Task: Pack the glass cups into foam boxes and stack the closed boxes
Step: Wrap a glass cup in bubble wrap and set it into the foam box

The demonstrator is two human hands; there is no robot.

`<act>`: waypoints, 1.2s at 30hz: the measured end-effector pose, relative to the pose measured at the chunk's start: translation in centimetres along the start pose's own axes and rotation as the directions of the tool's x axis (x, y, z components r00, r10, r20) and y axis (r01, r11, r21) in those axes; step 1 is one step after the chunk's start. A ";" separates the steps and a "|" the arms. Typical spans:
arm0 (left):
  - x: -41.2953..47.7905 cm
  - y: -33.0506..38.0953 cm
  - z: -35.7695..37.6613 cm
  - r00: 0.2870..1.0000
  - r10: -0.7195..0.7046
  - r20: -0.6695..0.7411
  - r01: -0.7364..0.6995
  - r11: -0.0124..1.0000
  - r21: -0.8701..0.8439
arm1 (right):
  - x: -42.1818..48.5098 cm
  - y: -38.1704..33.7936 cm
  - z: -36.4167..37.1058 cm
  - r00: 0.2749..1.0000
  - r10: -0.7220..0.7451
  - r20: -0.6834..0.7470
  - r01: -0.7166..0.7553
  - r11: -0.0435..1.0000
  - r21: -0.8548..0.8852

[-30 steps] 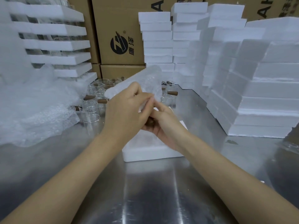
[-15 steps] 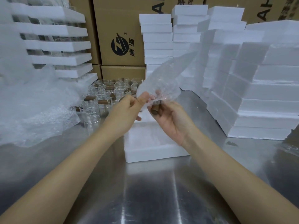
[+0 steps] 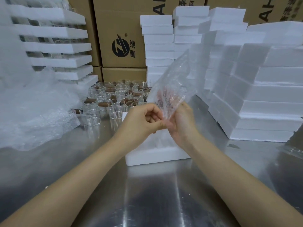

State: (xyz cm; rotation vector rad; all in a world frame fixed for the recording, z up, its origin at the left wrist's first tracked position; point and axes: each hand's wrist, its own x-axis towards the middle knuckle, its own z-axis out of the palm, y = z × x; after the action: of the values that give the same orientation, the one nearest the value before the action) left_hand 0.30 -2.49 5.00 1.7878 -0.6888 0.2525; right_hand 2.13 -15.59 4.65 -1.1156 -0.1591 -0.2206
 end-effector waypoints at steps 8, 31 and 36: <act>-0.1 1.0 -0.2 0.971 0.161 -0.178 -0.149 0.986 0.077 | -0.7 0.4 0.2 0.929 -0.312 0.199 0.363 0.875 -0.322; -0.8 -0.4 1.1 0.933 0.335 -0.134 -0.161 0.718 0.677 | -0.6 -0.4 -0.2 0.974 -0.011 0.227 -0.046 0.969 0.242; -0.3 0.2 0.1 0.916 0.376 -0.143 -0.243 0.801 0.547 | -0.1 0.0 0.1 0.974 0.000 0.227 -0.114 0.865 0.489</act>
State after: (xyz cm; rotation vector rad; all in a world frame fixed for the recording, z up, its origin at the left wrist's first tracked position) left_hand -0.09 -2.48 4.98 2.0938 -0.7834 0.9523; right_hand 2.04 -15.52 4.66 -0.6195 -0.3598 0.0052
